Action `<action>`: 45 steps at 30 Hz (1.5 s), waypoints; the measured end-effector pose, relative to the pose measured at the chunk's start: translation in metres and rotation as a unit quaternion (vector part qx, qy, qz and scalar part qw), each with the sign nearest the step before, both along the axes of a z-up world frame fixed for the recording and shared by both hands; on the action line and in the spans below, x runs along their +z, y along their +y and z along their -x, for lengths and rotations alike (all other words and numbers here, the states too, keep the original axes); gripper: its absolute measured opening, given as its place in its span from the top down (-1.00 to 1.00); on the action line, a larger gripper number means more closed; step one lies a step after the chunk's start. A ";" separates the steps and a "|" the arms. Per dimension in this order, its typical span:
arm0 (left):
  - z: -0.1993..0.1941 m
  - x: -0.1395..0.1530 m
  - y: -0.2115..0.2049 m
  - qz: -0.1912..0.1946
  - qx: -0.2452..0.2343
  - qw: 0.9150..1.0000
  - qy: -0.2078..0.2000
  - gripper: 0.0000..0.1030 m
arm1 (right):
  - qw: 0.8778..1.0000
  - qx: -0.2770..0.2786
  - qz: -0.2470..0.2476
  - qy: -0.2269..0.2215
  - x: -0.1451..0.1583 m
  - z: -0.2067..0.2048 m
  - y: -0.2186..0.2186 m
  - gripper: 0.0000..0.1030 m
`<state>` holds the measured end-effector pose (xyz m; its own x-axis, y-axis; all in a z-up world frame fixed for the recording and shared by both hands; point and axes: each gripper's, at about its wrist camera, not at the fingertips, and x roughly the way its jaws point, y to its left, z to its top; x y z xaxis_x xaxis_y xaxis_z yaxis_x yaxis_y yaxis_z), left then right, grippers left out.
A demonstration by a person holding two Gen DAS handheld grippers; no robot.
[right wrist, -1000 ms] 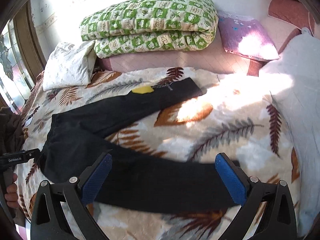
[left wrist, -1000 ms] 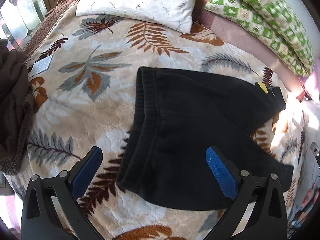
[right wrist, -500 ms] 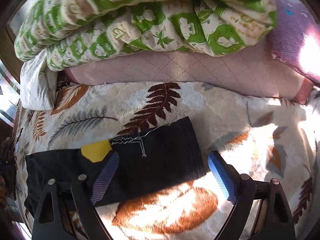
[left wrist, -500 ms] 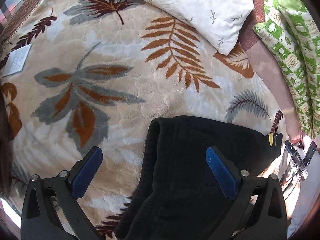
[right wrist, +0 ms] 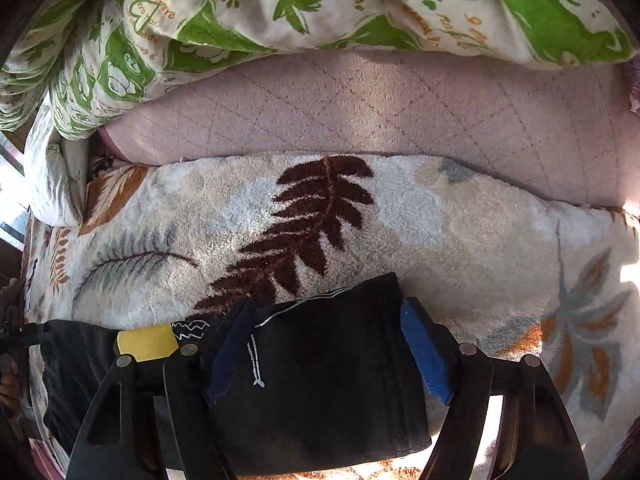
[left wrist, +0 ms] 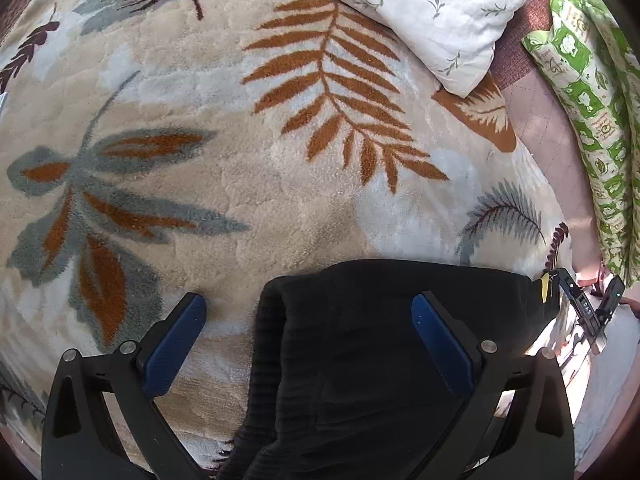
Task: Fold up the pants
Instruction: 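Grasp the waistband with the right gripper while the left gripper grasps the leg cuffs, then lift the sweatpants off the blanket with both grippers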
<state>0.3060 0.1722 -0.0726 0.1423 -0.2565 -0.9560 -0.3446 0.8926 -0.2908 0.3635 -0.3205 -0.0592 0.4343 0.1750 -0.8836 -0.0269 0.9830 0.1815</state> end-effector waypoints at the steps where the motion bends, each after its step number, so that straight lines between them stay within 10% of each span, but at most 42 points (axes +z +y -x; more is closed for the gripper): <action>1: -0.001 0.001 -0.003 0.000 -0.007 1.000 -0.002 -0.80 | 1.000 0.000 -0.004 -0.003 0.000 0.000 -0.001 -0.45; 5: -0.004 0.006 -0.009 -0.018 -0.028 0.999 -0.010 0.30 | 1.000 -0.009 -0.003 -0.006 -0.002 0.001 -0.010 0.01; 8: -0.005 0.006 -0.007 -0.008 -0.029 1.000 -0.006 0.49 | 1.000 -0.019 -0.001 -0.003 0.001 0.005 -0.021 0.69; 27: 0.020 0.066 -0.039 -0.095 -0.063 0.991 -0.071 0.50 | 0.998 0.014 0.020 -0.059 0.053 0.063 -0.005 0.82; 45: 0.137 0.098 -0.037 -0.077 -0.075 0.988 -0.109 0.50 | 0.991 -0.040 -0.018 -0.129 0.109 0.252 -0.019 0.82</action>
